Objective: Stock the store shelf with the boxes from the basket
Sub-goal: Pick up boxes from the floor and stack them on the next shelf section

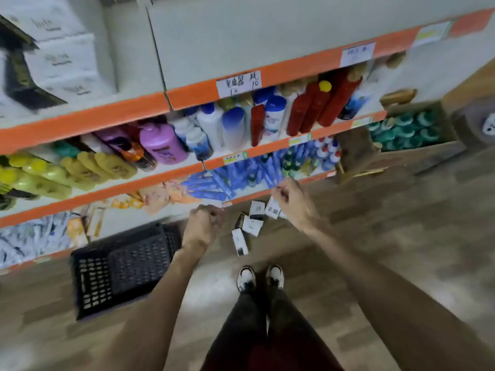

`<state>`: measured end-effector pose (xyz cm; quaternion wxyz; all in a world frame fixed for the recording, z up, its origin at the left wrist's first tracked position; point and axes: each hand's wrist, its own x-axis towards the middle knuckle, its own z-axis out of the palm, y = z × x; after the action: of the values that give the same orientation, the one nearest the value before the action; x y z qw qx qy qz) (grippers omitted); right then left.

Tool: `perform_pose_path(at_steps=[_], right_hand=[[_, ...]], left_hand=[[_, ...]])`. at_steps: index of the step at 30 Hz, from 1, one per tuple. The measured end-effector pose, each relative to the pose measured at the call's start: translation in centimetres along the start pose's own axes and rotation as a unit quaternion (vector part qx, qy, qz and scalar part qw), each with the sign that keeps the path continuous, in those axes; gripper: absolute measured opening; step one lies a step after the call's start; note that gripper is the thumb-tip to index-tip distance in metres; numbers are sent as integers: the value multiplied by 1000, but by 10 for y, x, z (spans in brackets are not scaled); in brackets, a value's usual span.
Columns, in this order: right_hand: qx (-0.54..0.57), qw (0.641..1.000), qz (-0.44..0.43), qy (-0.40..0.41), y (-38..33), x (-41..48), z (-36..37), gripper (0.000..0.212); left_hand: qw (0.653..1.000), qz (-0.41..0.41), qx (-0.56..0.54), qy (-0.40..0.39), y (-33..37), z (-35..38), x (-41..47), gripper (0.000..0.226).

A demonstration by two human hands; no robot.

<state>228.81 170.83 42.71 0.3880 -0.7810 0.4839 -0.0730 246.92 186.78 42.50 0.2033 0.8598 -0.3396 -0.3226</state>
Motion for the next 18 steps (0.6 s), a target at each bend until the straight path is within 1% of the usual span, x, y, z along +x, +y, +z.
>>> perform_pose_path(at_steps=[2,5,7,8,10,12,15,16,18], right_hand=[[6,995,89,-45,47,-1,34,29],[-9,980,157,-124,122,4,97,26],[-32,968,193,-159,171,12,140,40],[-39,960,218,-174,196,15,163,47],[-50,948,243,-198,243,29,209,53],[-56,942,253,-213,285,46,253,55],[-64,935,258,-234,342,78,318,63],[-55,932,269,-238,358,89,338,59],[-44,927,285,-238,388,112,377,39]], left_hand=[[997,-71,8,-43,-29,42,5,12],[983,-146,14,-108,-81,120,19,18],[973,-191,16,-127,-116,175,37,14],[966,-222,16,-129,-136,204,45,18],[956,-267,2,-119,-176,260,66,28],[945,-300,-7,-127,-212,316,86,35],[936,-322,10,-141,-265,391,121,45],[934,-328,18,-143,-279,411,134,50],[929,-339,31,-146,-303,449,160,62]])
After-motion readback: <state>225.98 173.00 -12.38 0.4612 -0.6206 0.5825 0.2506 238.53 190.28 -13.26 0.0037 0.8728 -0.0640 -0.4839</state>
